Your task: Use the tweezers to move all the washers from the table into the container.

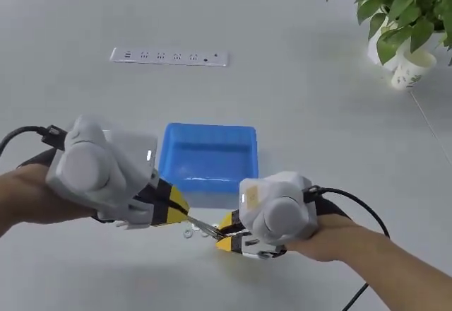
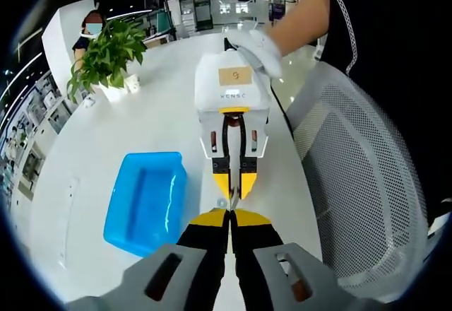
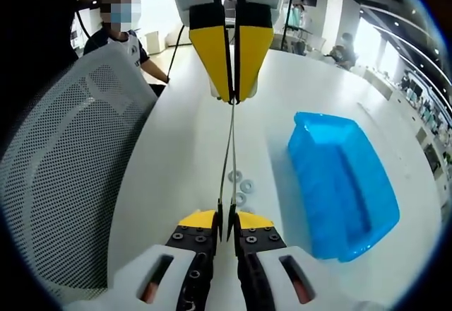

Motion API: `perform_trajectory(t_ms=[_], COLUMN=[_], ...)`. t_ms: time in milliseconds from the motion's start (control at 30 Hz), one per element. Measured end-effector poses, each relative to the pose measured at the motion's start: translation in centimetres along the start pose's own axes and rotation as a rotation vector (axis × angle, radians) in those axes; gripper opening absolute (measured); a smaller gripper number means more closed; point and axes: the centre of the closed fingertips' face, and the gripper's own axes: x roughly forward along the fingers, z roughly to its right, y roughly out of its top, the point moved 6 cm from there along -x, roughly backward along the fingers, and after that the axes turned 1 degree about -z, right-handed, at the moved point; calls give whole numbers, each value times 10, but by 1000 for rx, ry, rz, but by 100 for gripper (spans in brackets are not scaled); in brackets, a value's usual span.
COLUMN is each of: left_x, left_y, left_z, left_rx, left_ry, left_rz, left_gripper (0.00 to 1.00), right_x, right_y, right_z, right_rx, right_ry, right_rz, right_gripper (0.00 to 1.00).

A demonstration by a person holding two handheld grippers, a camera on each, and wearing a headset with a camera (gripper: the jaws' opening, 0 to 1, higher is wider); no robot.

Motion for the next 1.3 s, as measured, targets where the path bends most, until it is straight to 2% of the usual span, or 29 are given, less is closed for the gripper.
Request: perform_trajectory(t_ms=[267, 533, 967, 1100, 1200, 1300], left_x=[0, 5, 19, 22, 23, 24], left_y=[15, 25, 35, 38, 38, 33], left_z=[2, 3, -4, -3, -3, -4], left_rx=[28, 44, 54, 61, 69, 80], left_ry=[-13, -30, -52, -58, -58, -55], left_rz=[23, 50, 92, 101, 97, 75], left_gripper=[5, 5, 5, 5, 6, 10], right_x=[0, 1, -3, -4, -4, -3], right_y=[2, 2, -1, -3, -3, -2], right_z=[-4, -7, -6, -6, -7, -7], right_rx=[22, 34, 48, 49, 50, 46], right_ry=[6, 2, -7, -11, -13, -11], right_rz=[18, 32, 38, 37, 39, 40], right_gripper=[11, 11, 9, 9, 8, 8])
